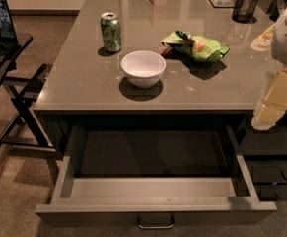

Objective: Close top drawer

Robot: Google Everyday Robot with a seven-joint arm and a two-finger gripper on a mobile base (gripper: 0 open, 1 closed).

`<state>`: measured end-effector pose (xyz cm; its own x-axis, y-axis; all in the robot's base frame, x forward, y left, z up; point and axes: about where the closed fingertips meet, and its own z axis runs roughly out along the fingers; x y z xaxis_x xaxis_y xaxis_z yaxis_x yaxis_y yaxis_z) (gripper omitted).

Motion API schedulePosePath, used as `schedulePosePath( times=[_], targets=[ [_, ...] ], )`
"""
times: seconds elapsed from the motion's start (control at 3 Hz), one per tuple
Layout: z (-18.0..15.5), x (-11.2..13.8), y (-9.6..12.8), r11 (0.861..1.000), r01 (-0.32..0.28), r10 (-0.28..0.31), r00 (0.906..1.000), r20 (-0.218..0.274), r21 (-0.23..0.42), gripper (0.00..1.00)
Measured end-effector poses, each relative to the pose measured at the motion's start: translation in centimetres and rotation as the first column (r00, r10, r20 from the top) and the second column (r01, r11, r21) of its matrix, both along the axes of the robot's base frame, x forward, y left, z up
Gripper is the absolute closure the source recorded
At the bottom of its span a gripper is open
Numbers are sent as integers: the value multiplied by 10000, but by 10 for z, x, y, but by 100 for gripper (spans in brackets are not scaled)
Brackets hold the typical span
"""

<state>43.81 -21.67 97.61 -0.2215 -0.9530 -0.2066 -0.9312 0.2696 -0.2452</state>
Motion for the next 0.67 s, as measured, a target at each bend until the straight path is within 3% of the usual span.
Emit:
schedulePosePath(
  times=[0.33,0.67],
  targets=[
    [-2,7,-1,10000,-19,19,10000,-15,53,0],
    [-22,21,-8,9986,-261,261,9997,13,451,18]
  ],
)
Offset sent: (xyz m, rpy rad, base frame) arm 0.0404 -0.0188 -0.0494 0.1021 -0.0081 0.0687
